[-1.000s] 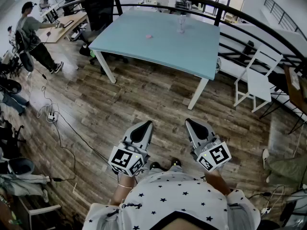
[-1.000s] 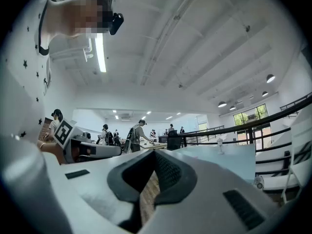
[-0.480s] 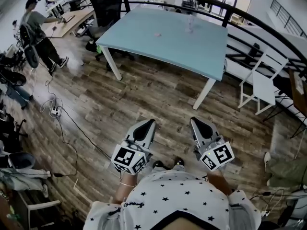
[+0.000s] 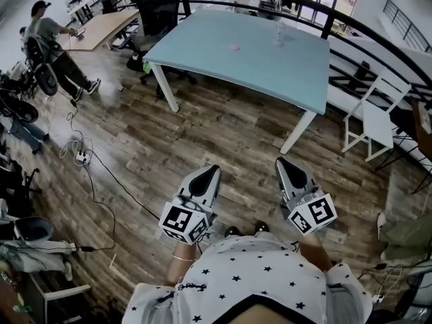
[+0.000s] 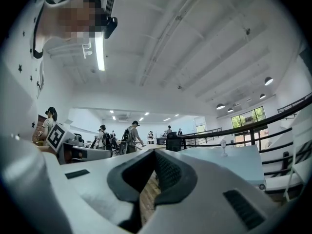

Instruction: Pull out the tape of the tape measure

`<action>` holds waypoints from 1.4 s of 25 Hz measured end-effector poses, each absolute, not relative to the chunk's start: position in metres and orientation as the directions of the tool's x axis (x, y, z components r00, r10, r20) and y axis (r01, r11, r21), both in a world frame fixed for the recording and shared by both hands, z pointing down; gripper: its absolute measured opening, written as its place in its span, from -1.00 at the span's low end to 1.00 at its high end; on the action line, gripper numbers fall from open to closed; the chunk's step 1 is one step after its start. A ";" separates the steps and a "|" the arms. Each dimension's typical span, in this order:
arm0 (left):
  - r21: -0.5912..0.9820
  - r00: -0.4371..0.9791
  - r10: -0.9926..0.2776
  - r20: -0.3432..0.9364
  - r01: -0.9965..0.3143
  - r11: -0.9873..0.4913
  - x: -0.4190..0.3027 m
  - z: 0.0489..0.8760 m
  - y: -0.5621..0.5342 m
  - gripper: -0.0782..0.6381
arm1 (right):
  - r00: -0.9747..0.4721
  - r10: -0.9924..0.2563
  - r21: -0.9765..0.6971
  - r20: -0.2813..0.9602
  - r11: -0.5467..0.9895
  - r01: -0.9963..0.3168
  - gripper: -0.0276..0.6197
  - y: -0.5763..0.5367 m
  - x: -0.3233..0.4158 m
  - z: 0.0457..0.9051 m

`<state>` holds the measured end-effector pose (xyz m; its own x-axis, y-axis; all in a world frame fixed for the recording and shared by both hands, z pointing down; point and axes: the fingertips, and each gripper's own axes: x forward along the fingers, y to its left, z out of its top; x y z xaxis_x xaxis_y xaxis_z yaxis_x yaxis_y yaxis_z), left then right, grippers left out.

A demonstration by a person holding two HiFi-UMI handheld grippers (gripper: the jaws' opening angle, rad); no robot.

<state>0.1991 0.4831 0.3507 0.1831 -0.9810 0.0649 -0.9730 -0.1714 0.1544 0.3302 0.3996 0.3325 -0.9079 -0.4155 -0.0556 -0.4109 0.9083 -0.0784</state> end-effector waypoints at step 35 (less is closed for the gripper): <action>0.111 0.058 -0.995 0.084 -0.993 -0.049 0.063 0.367 0.357 -0.70 | -0.942 -0.326 -0.136 -0.075 0.939 -0.315 -0.90 0.235 0.201 0.354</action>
<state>0.0631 0.3567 0.3675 0.0585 -0.9948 0.0839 -0.9926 -0.0490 0.1111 0.2010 0.2347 0.3538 -0.9423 -0.3263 -0.0747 -0.3146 0.9394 -0.1360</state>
